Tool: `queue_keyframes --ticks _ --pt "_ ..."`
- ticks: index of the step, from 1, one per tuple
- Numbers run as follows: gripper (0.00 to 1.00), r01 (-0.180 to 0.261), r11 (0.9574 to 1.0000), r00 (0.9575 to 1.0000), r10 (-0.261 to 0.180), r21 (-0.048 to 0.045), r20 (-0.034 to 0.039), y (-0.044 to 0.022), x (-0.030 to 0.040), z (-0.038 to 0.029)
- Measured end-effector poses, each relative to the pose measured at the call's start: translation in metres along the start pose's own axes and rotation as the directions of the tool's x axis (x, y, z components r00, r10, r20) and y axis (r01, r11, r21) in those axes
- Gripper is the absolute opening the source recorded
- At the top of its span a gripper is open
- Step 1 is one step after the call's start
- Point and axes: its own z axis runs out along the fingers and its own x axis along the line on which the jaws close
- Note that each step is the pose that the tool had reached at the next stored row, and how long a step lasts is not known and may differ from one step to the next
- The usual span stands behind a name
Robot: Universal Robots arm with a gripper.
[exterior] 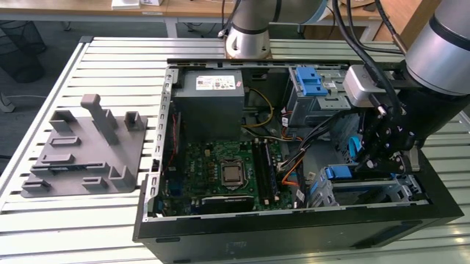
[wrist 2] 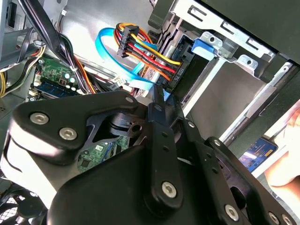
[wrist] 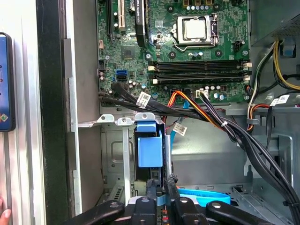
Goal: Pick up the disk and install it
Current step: 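Insert the second disk wire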
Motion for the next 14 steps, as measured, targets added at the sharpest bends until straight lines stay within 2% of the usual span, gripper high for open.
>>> queue_keyframes --ticks 14 --pt "0.23 0.0 1.0 1.0 0.0 0.0 0.0001 0.0 0.0 -0.0064"
